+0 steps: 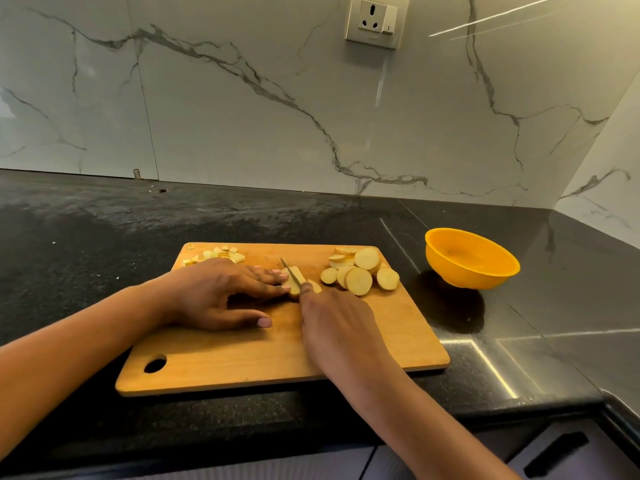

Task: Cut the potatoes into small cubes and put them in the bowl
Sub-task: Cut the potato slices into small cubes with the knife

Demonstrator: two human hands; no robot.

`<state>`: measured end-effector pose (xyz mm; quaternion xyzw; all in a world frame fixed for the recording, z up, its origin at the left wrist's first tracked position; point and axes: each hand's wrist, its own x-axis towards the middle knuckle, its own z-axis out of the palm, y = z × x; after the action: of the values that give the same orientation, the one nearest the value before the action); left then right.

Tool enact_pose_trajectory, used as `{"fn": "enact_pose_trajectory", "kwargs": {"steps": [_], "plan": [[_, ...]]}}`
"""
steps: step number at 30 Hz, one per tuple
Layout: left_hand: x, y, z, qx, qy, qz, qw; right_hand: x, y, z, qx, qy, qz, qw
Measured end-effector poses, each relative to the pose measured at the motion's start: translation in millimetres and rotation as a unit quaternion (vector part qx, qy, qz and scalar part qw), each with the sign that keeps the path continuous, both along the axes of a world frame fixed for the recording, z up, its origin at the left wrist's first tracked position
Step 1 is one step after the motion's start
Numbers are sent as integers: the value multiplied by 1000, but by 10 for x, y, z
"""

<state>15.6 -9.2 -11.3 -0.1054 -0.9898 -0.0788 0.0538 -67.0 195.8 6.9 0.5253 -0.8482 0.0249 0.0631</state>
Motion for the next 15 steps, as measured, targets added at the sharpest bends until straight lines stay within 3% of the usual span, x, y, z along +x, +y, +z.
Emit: {"fn": "enact_pose_trajectory", "kwargs": {"steps": [8, 15], "plan": [[-6, -6, 7, -6, 2, -3, 1000, 156, 552, -80, -36, -20, 17, 999], [51, 25, 11, -34, 114, -15, 993, 139, 519, -82, -90, -20, 5, 996]]}}
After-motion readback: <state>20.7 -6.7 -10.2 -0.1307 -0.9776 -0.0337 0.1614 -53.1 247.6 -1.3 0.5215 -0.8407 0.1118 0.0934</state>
